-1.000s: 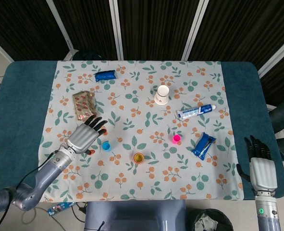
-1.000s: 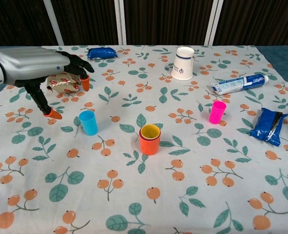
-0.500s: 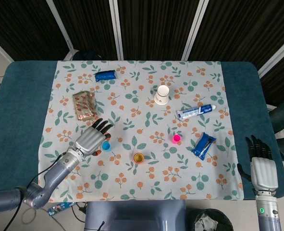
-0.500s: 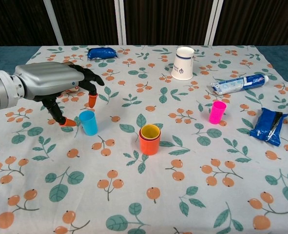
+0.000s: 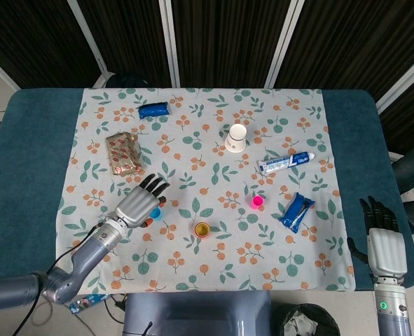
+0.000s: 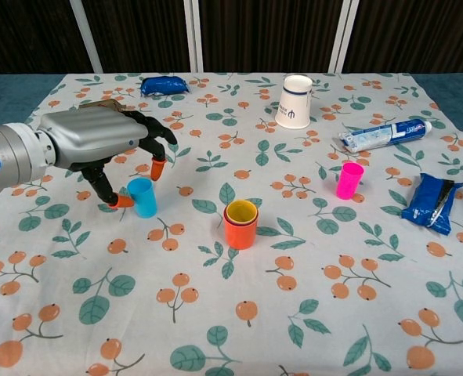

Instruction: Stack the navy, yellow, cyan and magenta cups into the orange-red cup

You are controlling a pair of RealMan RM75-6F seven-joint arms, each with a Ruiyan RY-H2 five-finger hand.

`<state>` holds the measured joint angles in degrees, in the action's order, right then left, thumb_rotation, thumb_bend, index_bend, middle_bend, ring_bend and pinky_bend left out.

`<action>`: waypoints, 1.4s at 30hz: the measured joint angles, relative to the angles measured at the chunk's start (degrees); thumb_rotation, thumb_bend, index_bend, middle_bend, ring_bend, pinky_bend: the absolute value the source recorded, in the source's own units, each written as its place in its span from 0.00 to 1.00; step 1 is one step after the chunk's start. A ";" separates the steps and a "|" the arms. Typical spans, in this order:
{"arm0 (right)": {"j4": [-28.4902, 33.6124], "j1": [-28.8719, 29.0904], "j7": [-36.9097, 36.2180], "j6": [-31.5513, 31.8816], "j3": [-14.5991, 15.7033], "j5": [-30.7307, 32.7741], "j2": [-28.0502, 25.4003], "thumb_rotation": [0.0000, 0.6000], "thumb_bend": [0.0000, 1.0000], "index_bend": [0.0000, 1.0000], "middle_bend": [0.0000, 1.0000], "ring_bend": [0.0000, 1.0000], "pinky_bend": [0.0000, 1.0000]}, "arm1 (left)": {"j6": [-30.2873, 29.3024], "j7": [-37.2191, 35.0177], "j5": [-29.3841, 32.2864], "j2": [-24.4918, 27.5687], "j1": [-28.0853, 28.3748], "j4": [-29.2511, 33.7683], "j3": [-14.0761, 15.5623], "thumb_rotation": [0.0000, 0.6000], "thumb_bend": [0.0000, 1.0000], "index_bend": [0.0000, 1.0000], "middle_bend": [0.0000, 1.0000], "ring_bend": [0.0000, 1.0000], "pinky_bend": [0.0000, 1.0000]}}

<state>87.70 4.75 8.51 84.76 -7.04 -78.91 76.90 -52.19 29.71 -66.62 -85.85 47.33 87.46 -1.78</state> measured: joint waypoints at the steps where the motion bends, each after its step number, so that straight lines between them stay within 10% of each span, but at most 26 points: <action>1: -0.01 0.00 -0.06 0.00 -0.02 0.01 0.00 1.00 0.39 0.00 0.00 0.00 0.10 | 0.05 0.12 0.07 -0.09 0.00 -0.02 -0.01 1.00 0.23 0.46 0.11 0.00 0.00; 24: 0.35 -0.16 0.16 0.41 -0.44 0.59 0.24 1.00 0.39 0.00 0.00 0.00 0.10 | -0.56 2.58 1.18 -0.09 -0.15 0.98 -0.72 1.00 0.34 0.55 0.16 0.00 0.00; 42: 0.47 -0.21 0.45 0.62 -0.52 0.67 0.54 1.00 0.39 0.00 0.00 0.00 0.10 | -2.34 9.55 1.59 2.40 3.92 16.36 -5.63 1.00 0.34 0.55 0.17 0.00 0.01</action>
<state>88.17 4.55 8.96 85.38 -7.57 -78.24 77.44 -54.54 39.26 -65.03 -83.44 51.25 103.83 -7.41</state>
